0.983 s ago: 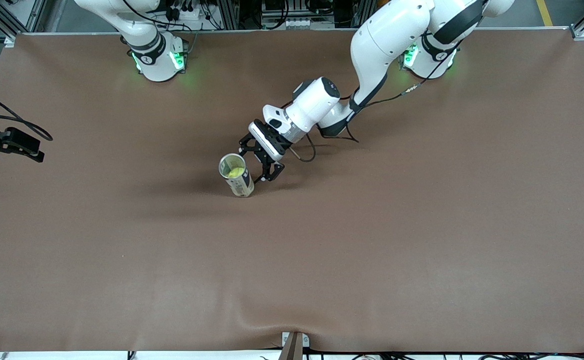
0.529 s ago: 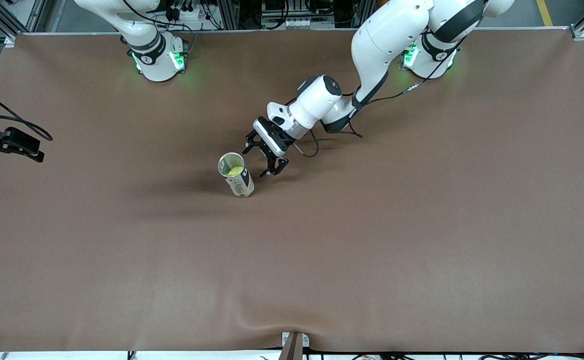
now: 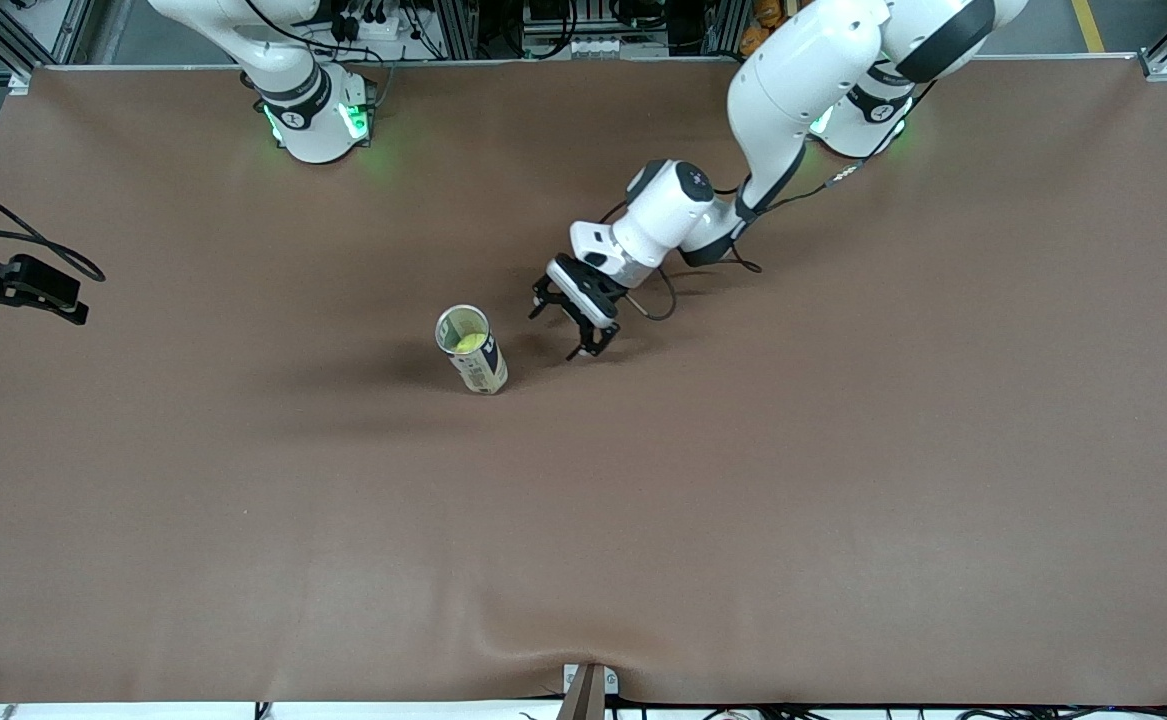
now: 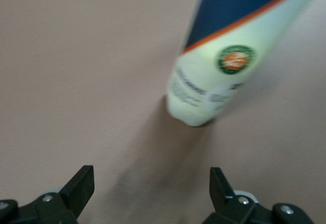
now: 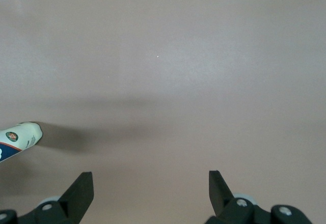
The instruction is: Insert tennis ball vertically with right arm
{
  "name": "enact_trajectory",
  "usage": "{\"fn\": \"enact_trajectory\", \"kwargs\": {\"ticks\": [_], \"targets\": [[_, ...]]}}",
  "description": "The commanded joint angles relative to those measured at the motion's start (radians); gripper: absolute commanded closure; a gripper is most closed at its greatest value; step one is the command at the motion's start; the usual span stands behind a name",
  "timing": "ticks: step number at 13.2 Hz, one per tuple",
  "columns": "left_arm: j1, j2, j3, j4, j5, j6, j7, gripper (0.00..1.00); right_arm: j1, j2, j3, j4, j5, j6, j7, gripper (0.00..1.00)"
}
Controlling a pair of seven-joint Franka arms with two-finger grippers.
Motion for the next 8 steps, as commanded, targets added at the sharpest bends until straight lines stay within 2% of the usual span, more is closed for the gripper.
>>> {"fn": "enact_trajectory", "kwargs": {"ticks": [1,5,8], "targets": [[0.058,-0.039,-0.011,-0.035,0.022,-0.016,-0.044,0.00,-0.010,0.013,0.009,0.028,-0.016,-0.013,-0.001,0.00],[0.111,-0.040,-0.009,0.030,0.022,-0.062,-0.050,0.00,-0.010,0.013,0.009,0.028,-0.016,-0.013,-0.001,0.00],[0.145,-0.039,-0.006,0.126,0.022,-0.208,-0.053,0.00,-0.010,0.013,0.009,0.028,-0.016,-0.013,-0.001,0.00]]}}
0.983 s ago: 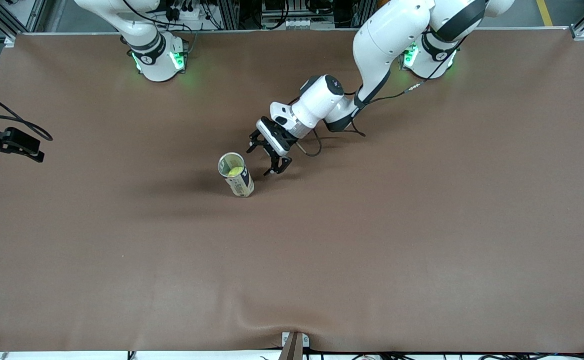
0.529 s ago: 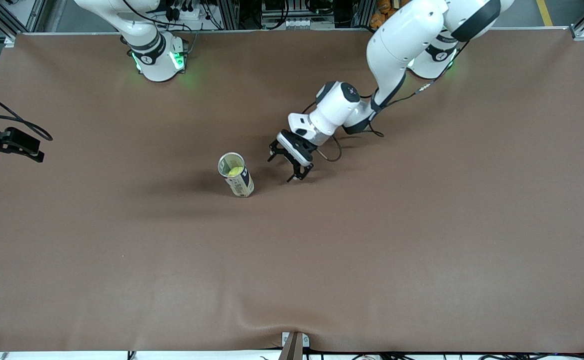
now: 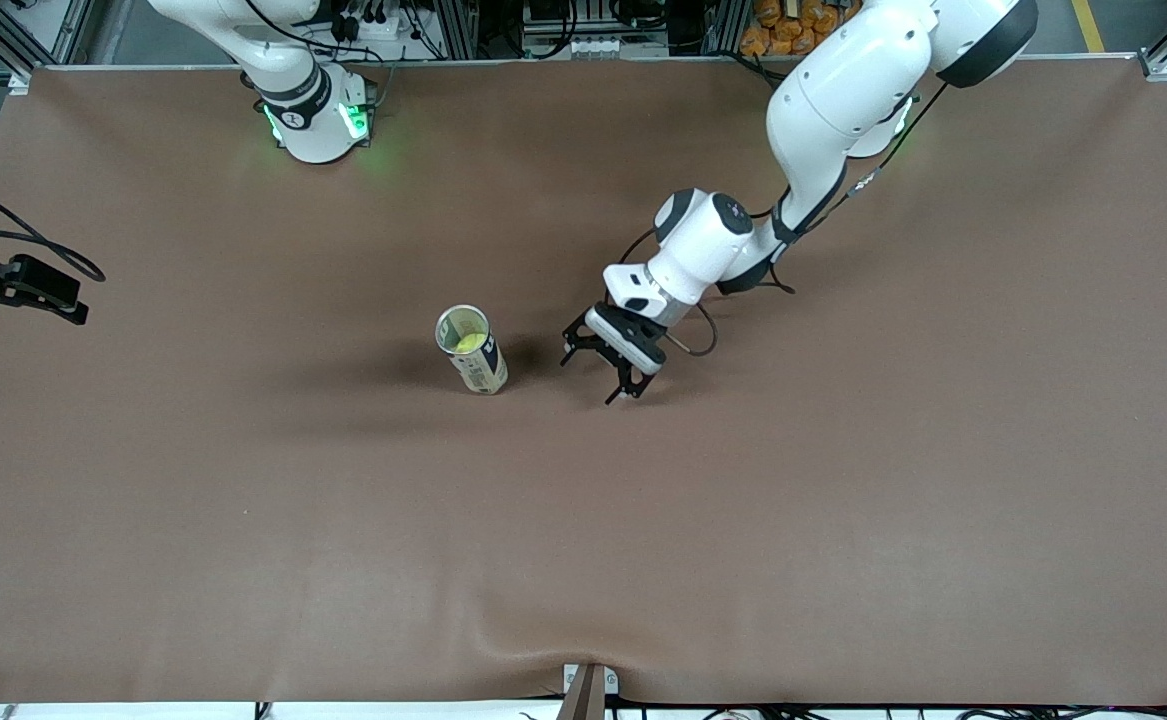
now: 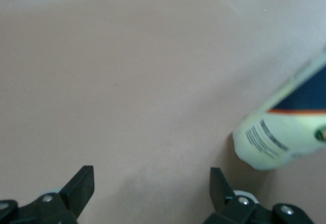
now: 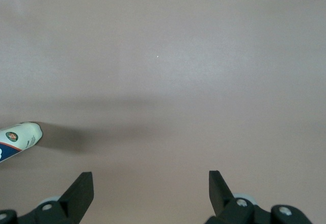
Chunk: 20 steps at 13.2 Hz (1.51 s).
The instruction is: Insert tennis ball vertically with right arm
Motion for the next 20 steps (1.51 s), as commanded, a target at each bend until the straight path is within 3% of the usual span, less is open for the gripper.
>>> {"fn": "enact_trajectory", "kwargs": {"ticks": [1,5,12,16,20], "targets": [[0.034,-0.016,0.000,0.077,0.021,-0.147,-0.036,0.00,-0.010,0.013,0.009,0.028,-0.016,-0.013,-0.001,0.00],[0.039,-0.017,0.055,0.187,0.016,-0.339,-0.042,0.00,-0.010,0.013,0.009,0.028,-0.016,-0.013,-0.001,0.00],[0.000,-0.028,0.251,0.425,0.022,-0.756,-0.104,0.00,-0.010,0.013,0.009,0.028,-0.016,-0.013,-0.004,0.00],[-0.066,-0.100,0.445,0.461,0.024,-0.961,-0.102,0.00,-0.011,0.013,0.009,0.028,-0.016,-0.013,-0.004,0.00],[-0.077,-0.201,0.554,0.467,0.112,-1.182,-0.110,0.00,-0.011,0.013,0.009,0.028,-0.016,-0.013,-0.004,0.00]]}}
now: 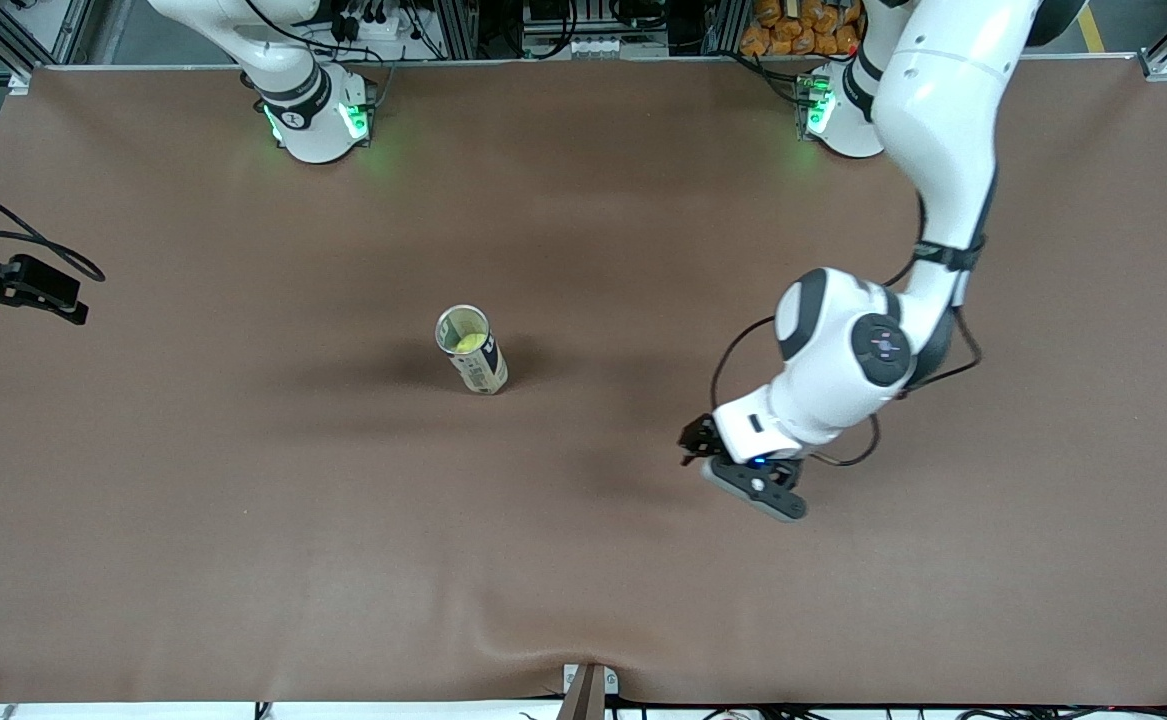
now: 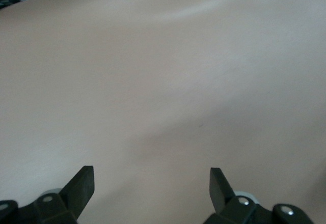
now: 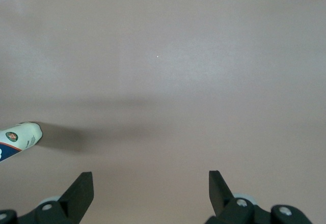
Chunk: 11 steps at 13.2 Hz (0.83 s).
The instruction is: Insert tennis ball vertically with right arm
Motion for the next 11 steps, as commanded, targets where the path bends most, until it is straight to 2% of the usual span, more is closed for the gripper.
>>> {"fn": "enact_trajectory", "kwargs": {"ticks": [1,6,9,11], "targets": [[-0.006,-0.092,0.057,-0.013,0.088,-0.159,-0.053,0.00,-0.011,0.013,0.010,0.028,-0.016,-0.013,-0.004,0.00],[-0.006,-0.219,0.199,-0.016,0.129,-0.438,-0.107,0.00,-0.011,0.013,0.010,0.028,-0.016,-0.013,-0.005,0.00],[-0.003,-0.293,0.254,-0.016,0.162,-0.622,-0.118,0.00,-0.012,0.013,0.010,0.028,-0.016,-0.011,-0.010,0.00],[-0.002,-0.325,0.287,-0.016,0.168,-0.685,-0.129,0.00,-0.012,0.013,0.010,0.028,-0.016,-0.013,-0.011,0.00]]}}
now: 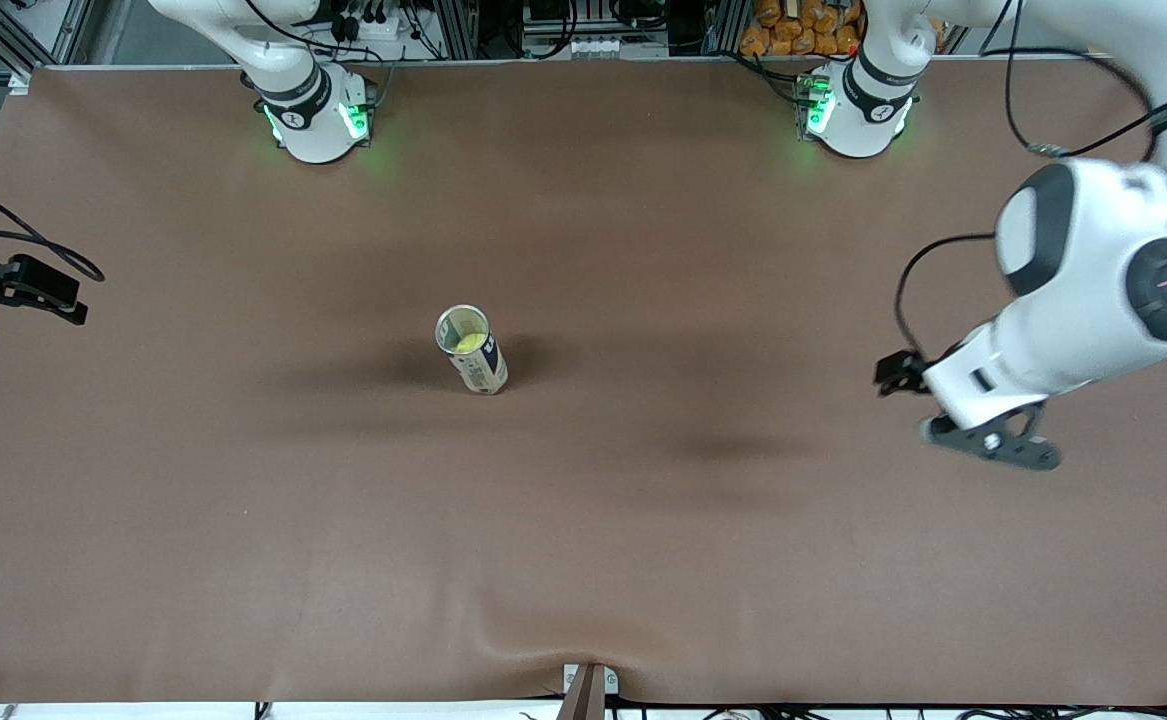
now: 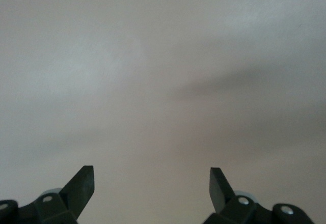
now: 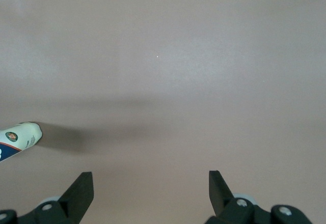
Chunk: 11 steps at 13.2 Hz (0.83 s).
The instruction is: Insert tennis ball vertically with right arm
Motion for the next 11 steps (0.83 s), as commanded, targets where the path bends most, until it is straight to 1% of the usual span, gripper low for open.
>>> {"fn": "enact_trajectory", "kwargs": {"ticks": [1,4,7,9,11], "targets": [[-0.007,-0.062,0.033,-0.018,0.027,-0.071,-0.031,0.00,-0.012,0.013,0.010,0.028,-0.016,-0.013,-0.010,0.00],[0.016,-0.151,0.031,-0.028,0.027,-0.105,-0.067,0.00,-0.012,0.013,0.010,0.026,-0.016,-0.013,-0.010,0.00],[0.015,-0.214,0.030,-0.026,0.100,-0.165,-0.088,0.00,-0.011,0.013,0.010,0.026,-0.016,-0.013,-0.010,0.00],[0.015,-0.249,0.028,-0.028,0.119,-0.223,-0.120,0.00,-0.012,0.013,0.010,0.026,-0.016,-0.013,-0.010,0.00],[0.015,-0.274,0.028,-0.029,0.120,-0.231,-0.110,0.00,-0.012,0.013,0.010,0.026,-0.016,-0.013,-0.010,0.00]]}}
